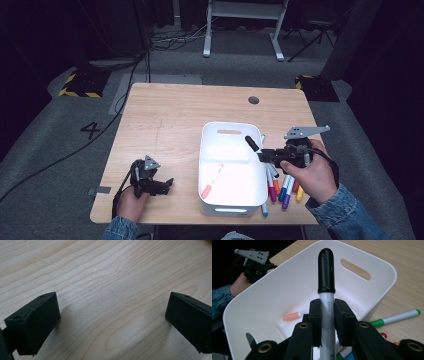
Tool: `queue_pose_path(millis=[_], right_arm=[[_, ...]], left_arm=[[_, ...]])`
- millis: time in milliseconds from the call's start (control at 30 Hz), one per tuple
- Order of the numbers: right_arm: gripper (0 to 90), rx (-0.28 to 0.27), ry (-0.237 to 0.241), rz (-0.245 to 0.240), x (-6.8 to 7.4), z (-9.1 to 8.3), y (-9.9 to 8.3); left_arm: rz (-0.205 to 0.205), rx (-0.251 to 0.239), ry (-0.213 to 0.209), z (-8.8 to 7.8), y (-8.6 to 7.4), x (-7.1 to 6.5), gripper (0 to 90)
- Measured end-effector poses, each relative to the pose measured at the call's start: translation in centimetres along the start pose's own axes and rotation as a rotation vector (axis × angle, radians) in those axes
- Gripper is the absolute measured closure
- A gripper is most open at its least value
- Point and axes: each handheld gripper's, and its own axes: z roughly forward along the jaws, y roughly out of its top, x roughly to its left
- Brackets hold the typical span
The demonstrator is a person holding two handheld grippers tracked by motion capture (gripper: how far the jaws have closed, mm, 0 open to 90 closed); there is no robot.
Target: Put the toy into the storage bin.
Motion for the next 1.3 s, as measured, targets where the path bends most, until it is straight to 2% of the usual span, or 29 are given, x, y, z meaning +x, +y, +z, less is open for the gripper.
queue_pose_path(millis=[133,167,200,300,367,533,800,833,967,1033,1067,1100,1133,1200,1267,1300], right_arm=[[76.7,0.003,0.027,-0.010,0.8,0.2,0.1],[76.7,0.000,0.045,-0.026,1.5,0.4,0.3],[76.7,0.000,0.045,-0.026,1.5,0.4,0.3],[76.7,0.012,0.086,-0.044,2.8,1.0,0.3],[76.7,0.010,0.106,-0.062,3.3,1.4,0.2],[76.7,0.040,0.142,-0.068,4.2,2.4,0.0],[76.7,0.097,0.156,-0.069,4.9,2.8,-0.7],[76.7,0.105,0.161,-0.082,5.0,2.9,-0.8],[76.7,0.147,0.162,-0.081,5.2,3.1,-1.1],[76.7,0.144,0.167,-0.091,5.2,3.2,-1.2],[76.7,0.169,0.162,-0.092,5.3,3.2,-1.3],[76.7,0.163,0.171,-0.107,5.2,3.4,-1.4],[76.7,0.175,0.167,-0.094,5.4,3.4,-1.4],[76.7,0.184,0.168,-0.100,5.4,3.5,-1.5],[76.7,0.197,0.168,-0.122,5.4,3.8,-1.6],[76.7,0.215,0.164,-0.107,5.6,3.8,-1.6]], left_arm=[[-0.003,0.006,-0.009,0.0,0.0,0.0,0.0],[-0.003,0.006,-0.009,0.0,0.0,0.0,0.0],[-0.003,0.006,-0.009,0.0,0.0,0.0,0.0],[0.000,0.006,-0.004,0.0,0.0,0.0,0.0],[-0.001,0.006,-0.005,0.0,0.0,0.0,0.0],[0.000,0.006,-0.004,0.0,0.0,0.0,0.0],[-0.003,0.006,-0.008,0.0,0.0,0.0,0.0],[0.000,0.006,-0.003,0.0,0.0,0.0,0.0],[0.000,0.005,-0.006,0.0,0.0,0.0,0.0],[-0.001,0.006,-0.006,0.0,0.0,0.0,0.0],[-0.002,0.006,-0.005,0.0,0.0,0.0,0.0],[-0.001,0.005,-0.005,0.0,0.0,0.0,0.0],[-0.002,0.005,-0.006,0.0,0.0,0.0,0.0],[0.000,0.005,-0.003,0.0,0.0,0.0,0.0],[0.000,0.005,-0.004,0.0,0.0,0.0,0.0],[0.000,0.006,-0.003,0.0,0.0,0.0,0.0]])
